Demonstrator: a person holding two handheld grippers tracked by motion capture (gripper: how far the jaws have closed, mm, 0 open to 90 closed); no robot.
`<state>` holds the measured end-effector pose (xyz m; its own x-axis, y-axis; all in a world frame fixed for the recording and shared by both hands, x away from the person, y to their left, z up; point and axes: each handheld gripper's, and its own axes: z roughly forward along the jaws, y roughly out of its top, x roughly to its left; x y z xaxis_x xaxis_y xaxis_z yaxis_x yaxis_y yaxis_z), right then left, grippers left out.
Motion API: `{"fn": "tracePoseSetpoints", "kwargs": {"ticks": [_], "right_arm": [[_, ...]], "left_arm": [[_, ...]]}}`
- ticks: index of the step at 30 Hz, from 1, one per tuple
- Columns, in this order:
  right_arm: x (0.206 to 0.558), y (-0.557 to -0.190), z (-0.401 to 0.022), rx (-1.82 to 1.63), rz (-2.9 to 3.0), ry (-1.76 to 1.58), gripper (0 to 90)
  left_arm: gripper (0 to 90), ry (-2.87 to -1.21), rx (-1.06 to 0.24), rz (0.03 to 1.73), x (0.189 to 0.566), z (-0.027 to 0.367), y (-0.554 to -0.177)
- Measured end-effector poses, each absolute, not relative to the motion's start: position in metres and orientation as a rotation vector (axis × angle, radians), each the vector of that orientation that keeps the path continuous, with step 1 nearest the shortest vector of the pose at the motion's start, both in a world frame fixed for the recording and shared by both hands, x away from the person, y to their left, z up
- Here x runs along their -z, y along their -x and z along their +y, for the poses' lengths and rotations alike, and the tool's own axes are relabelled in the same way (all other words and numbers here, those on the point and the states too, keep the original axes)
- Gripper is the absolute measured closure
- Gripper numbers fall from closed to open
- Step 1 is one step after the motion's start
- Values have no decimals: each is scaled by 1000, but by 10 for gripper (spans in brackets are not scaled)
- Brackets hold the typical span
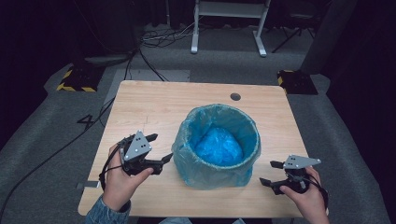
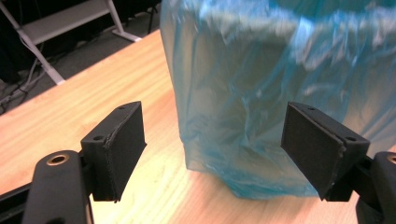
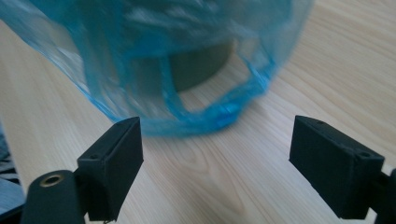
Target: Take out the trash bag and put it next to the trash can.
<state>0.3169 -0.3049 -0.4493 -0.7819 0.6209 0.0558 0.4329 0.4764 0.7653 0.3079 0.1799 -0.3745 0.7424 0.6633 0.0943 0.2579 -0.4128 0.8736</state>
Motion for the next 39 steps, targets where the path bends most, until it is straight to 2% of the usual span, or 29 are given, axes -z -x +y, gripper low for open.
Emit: {"fn": "tracePoseSetpoints", "kwargs": {"ticks": [7,17,18,19,21,25,36,37,39], "right_arm": [[438,-331,-289,-1275,2464,-835,221],[441,-353,-277,-1284,2506,-849,205],[440,-356,-276,-1295,2512,-839,237],[438,-357,-275,-1303,2517,-823,322],[434,-355,-273,-1324,2533,-769,586],[422,-344,-273,-1353,2468,-739,897],[409,-331,-281,-1377,2392,-736,900],[411,-331,-283,-1376,2402,-749,830],[418,-331,-284,-1353,2434,-788,580]], "left_arm": [[208,-2045,-464,727,397,173,-312],[208,-2064,-432,731,411,171,-320],[208,-2063,-423,734,413,171,-321],[208,-2069,-420,730,413,170,-322],[207,-2069,-413,725,414,169,-323],[214,-2071,-401,716,415,167,-323],[211,-2065,-388,701,415,165,-323],[211,-2063,-391,702,415,166,-323],[211,-2060,-389,704,415,167,-324]]}}
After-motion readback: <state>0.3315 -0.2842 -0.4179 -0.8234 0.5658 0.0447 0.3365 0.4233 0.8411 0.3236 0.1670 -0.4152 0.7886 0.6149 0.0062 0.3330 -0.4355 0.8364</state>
